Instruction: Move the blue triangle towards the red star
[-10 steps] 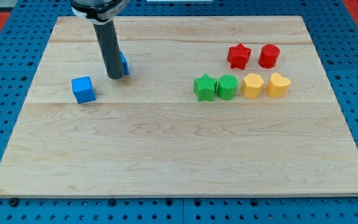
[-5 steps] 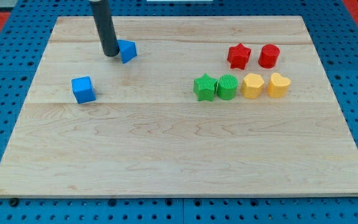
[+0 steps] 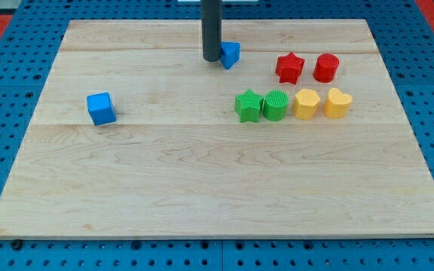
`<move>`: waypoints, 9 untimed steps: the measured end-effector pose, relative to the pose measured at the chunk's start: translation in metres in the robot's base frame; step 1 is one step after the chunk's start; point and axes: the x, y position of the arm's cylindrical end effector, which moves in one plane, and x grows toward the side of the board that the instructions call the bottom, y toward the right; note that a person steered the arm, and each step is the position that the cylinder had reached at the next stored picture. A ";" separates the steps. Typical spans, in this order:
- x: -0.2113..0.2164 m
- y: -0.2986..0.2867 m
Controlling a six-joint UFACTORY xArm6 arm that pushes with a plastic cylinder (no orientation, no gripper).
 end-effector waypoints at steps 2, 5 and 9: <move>-0.021 0.025; -0.010 0.050; 0.011 0.051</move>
